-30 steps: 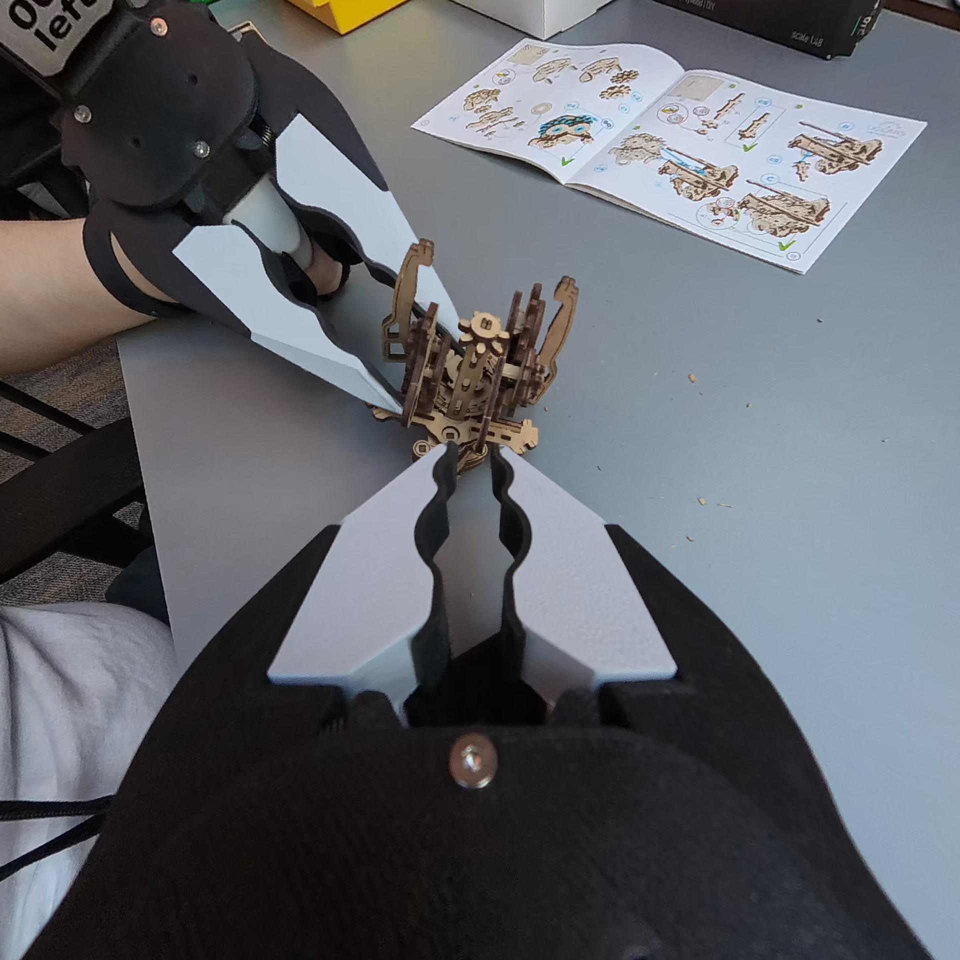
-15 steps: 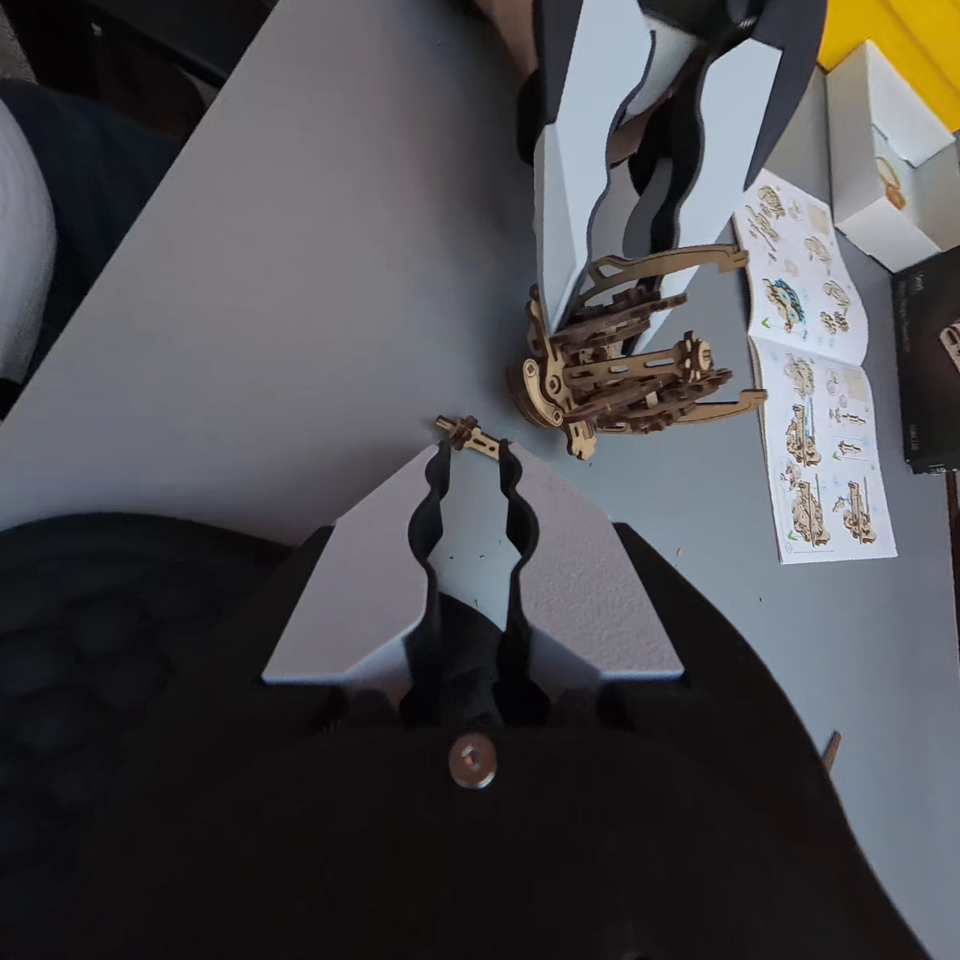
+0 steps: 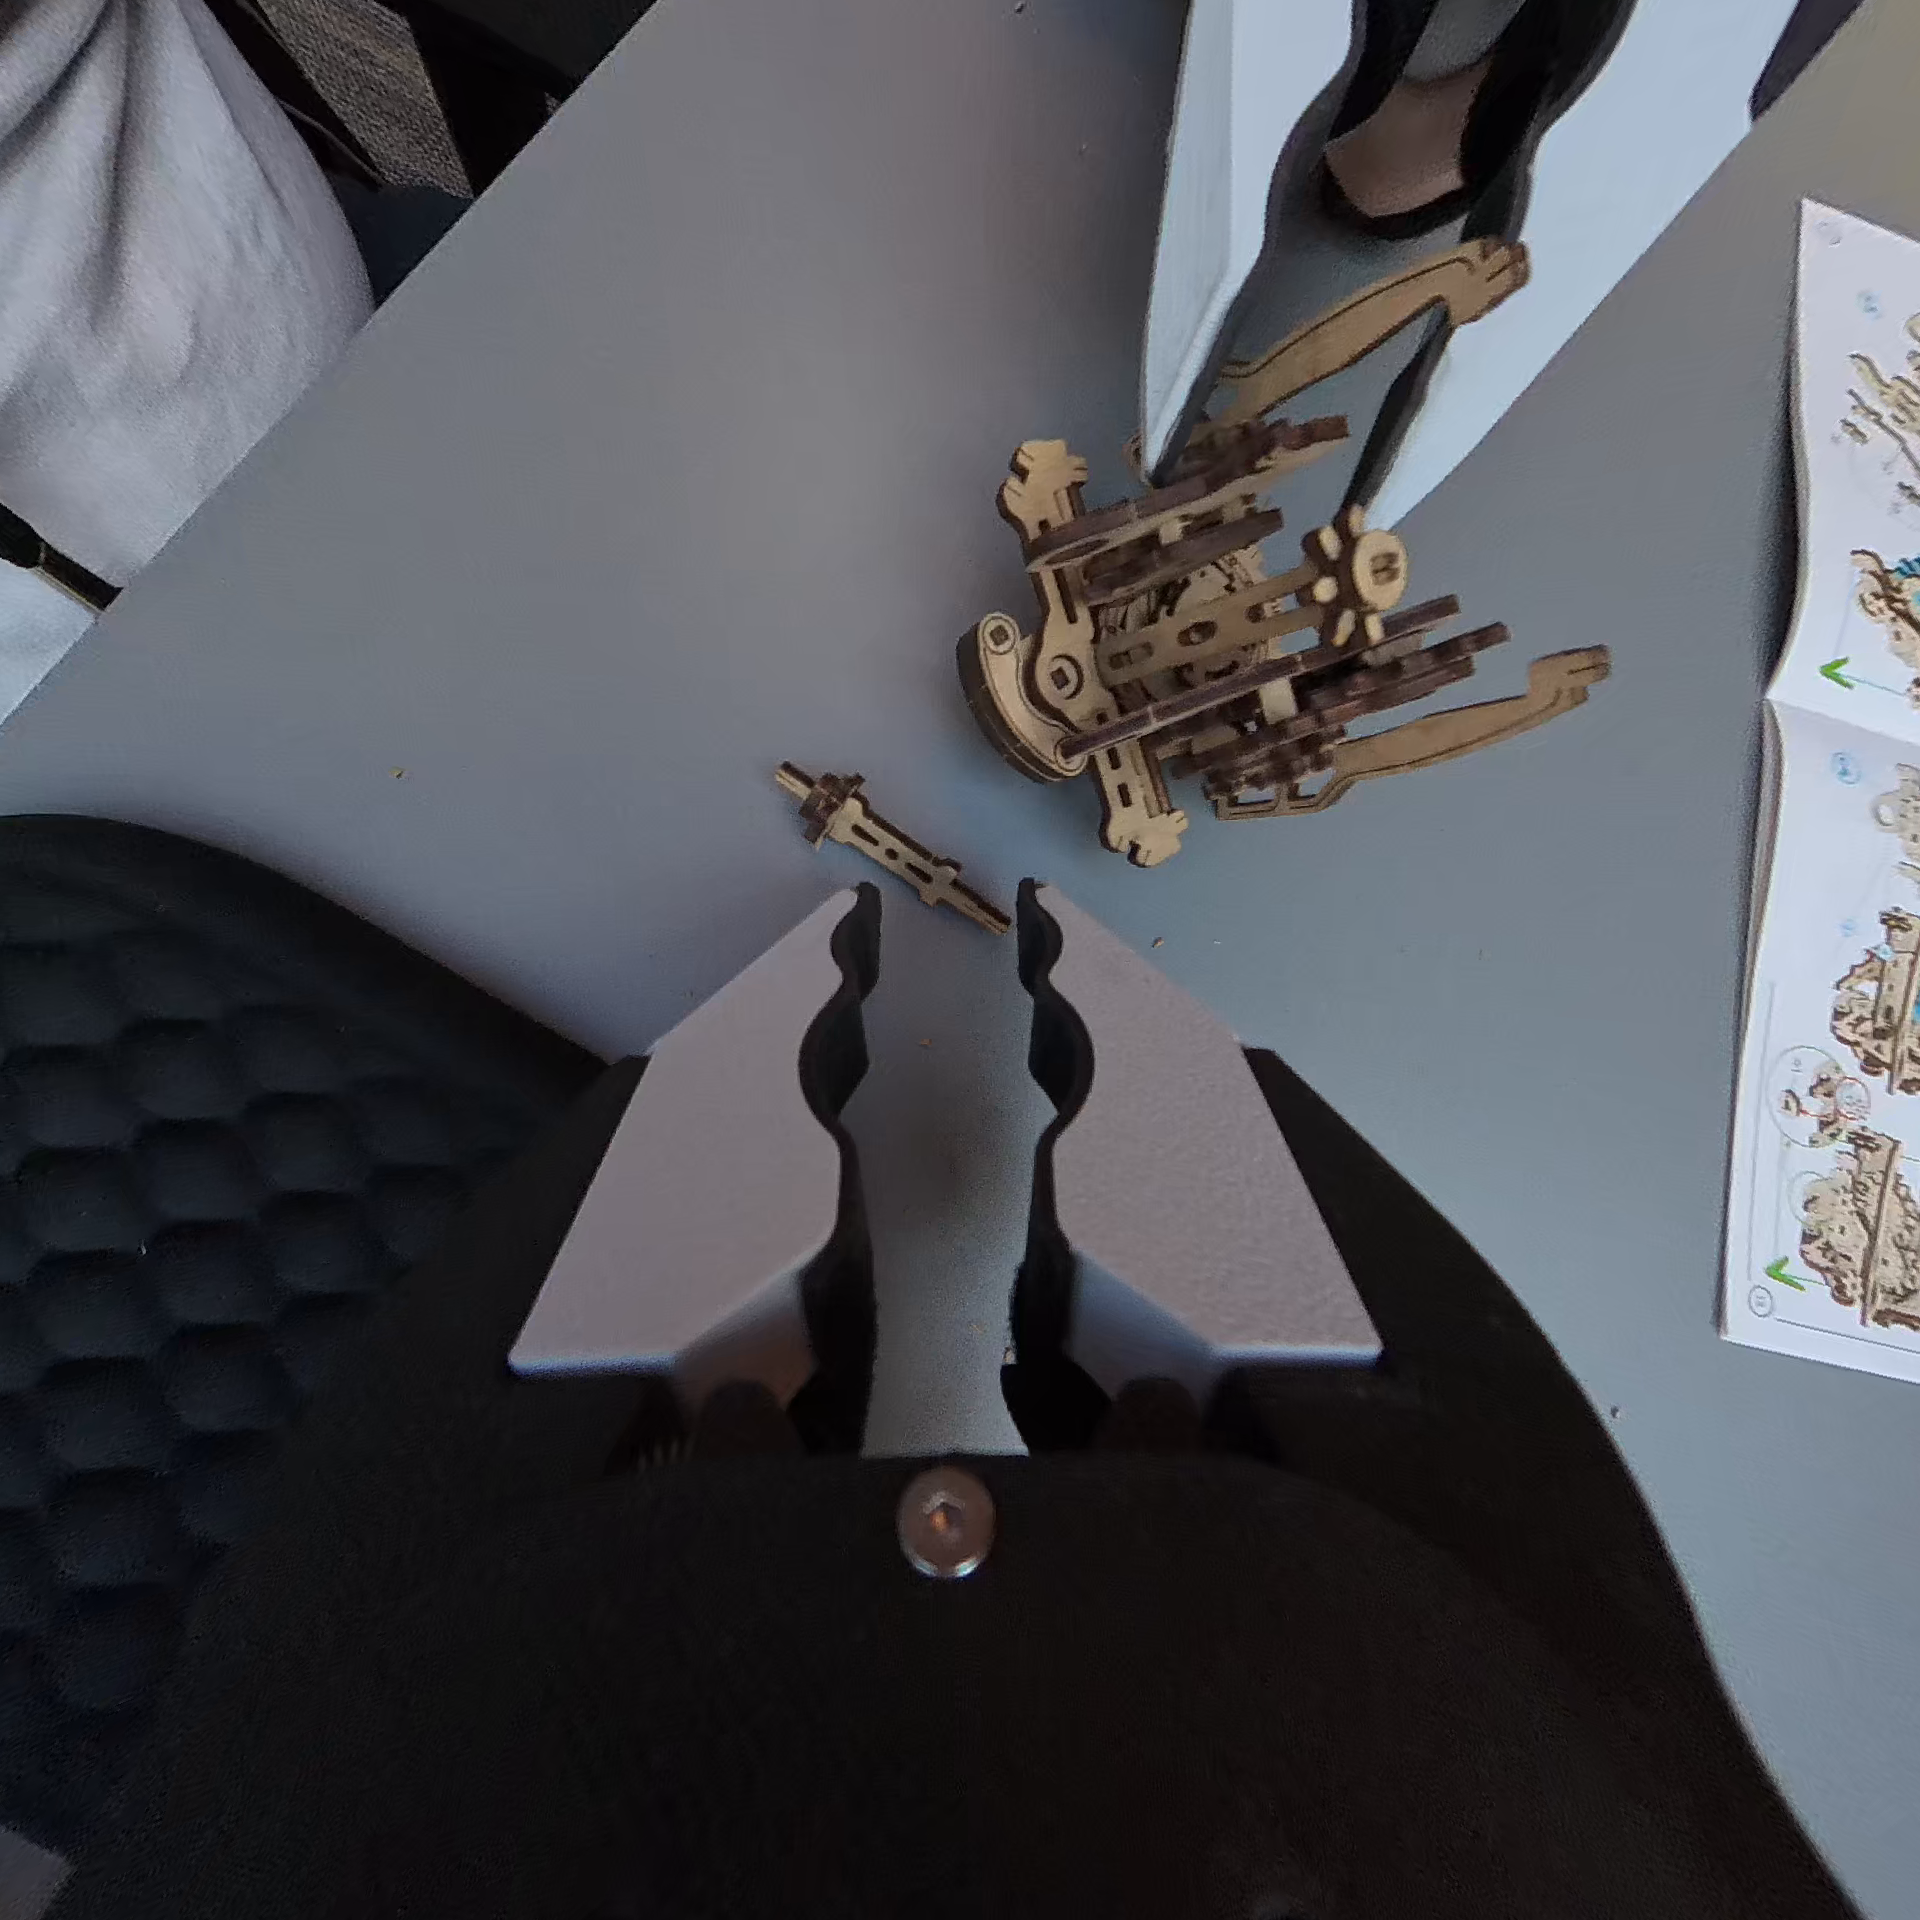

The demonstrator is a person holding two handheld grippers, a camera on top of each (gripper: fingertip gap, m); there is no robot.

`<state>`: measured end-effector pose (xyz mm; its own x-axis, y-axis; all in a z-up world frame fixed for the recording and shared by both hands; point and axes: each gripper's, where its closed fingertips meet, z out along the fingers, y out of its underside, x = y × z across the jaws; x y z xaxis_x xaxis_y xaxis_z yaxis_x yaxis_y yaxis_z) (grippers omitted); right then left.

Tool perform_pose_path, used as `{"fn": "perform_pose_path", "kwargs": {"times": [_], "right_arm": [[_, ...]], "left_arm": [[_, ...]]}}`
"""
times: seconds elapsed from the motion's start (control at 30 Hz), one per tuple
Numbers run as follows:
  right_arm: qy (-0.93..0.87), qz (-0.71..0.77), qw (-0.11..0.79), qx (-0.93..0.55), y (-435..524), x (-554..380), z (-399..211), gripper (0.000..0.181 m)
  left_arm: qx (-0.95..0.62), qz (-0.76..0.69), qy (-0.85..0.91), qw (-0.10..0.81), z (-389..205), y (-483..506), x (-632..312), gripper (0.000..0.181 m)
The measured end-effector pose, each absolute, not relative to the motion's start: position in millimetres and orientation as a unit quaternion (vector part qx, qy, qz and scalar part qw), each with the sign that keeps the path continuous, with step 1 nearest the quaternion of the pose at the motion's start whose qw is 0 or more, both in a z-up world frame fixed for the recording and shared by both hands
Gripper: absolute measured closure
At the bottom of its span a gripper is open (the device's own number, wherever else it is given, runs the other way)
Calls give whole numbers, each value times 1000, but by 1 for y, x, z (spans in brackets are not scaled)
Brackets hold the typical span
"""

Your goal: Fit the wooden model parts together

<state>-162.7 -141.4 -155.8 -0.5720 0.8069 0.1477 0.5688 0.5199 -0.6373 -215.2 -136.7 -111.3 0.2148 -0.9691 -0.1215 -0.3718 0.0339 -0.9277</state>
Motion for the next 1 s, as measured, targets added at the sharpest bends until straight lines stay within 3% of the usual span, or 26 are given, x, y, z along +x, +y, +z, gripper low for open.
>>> {"fn": "perform_pose_path", "kwargs": {"times": [0.17, 0.37, 0.63, 0.77, 1.0], "right_arm": [[-847, 305, 174, -398, -148, -168, -157, 155], [-859, 297, 125, -398, -159, -157, -164, 179], [-795, 266, 266, -476, -140, -167, -107, 180], [-794, 223, 237, -513, -142, -172, -116, 180], [-767, 218, 237, -555, -137, -181, -112, 180]], "left_arm": [[-634, -295, 531, 478, -114, -127, -223, 156], [-646, -306, 511, 477, -112, -121, -228, 153], [-648, -378, 481, 454, -101, -132, -223, 126], [-652, -331, 516, 445, -116, -135, -217, 135], [-667, -311, 520, 433, -124, -132, -223, 135]]}}
